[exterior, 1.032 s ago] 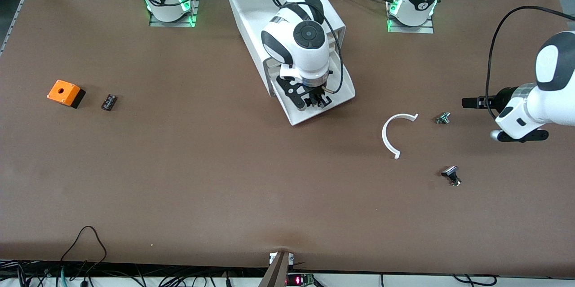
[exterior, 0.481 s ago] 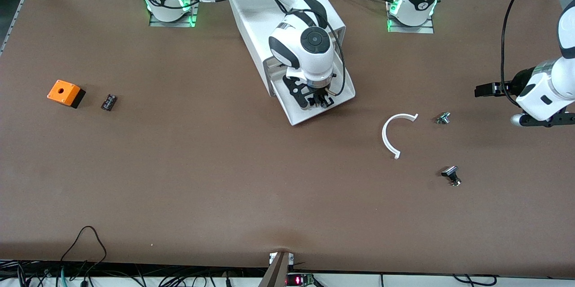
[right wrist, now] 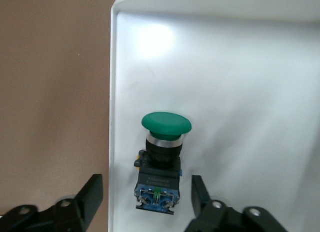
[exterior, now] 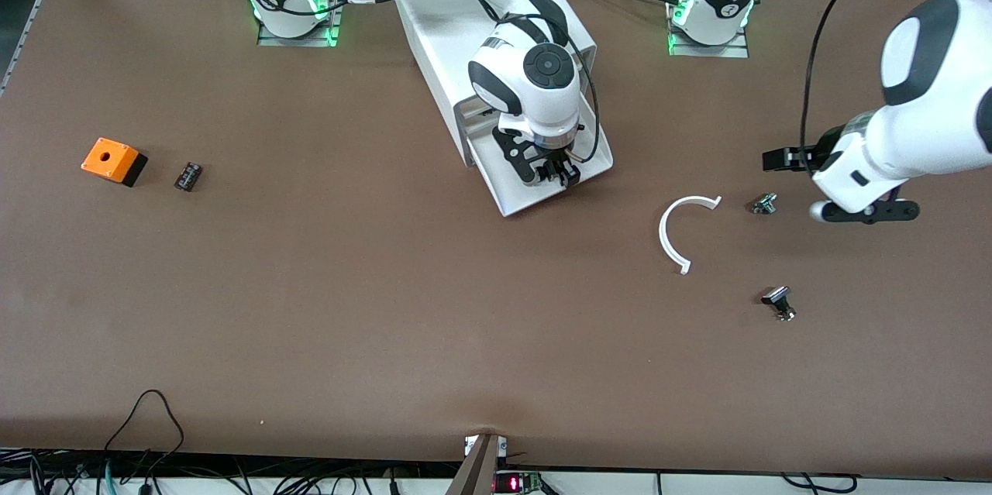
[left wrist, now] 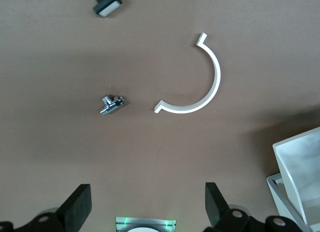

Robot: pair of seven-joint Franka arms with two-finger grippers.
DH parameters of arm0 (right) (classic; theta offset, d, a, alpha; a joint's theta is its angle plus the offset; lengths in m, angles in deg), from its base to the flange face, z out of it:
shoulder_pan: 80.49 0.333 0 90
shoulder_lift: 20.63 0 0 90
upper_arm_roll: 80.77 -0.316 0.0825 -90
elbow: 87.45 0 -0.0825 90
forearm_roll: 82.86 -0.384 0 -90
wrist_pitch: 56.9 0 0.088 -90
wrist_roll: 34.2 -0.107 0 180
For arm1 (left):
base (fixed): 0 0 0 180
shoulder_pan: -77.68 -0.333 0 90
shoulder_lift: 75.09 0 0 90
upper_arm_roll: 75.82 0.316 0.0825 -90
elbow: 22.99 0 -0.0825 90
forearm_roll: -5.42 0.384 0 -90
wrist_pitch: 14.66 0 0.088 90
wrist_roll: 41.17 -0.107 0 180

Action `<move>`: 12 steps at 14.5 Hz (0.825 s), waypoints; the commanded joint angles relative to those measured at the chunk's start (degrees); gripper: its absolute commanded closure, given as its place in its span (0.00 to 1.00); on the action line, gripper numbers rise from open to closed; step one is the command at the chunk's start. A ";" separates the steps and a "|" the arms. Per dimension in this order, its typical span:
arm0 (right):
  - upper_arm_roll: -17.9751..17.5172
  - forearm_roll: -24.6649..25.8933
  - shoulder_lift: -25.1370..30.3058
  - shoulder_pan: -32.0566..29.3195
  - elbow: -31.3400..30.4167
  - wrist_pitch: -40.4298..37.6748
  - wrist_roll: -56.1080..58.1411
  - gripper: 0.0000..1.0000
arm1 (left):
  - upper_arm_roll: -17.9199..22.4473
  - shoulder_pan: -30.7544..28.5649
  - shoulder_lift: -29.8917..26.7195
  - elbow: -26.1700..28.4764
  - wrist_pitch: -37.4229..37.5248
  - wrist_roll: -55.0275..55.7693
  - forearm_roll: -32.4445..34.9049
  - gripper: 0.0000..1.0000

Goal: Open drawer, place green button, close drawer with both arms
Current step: 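Lower the green button into the open drawer and open the right gripper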

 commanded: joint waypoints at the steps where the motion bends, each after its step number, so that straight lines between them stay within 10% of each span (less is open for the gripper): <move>1: 0.80 0.91 0.45 0.04 1.70 -2.27 -0.76 0.01 | 0.25 0.22 0.71 2.36 -2.01 0.16 0.28 0.00; 12: 3.26 -4.45 13.80 -13.49 1.52 -13.61 32.78 0.01 | -0.36 -0.31 0.71 10.51 -10.24 11.39 -2.44 0.01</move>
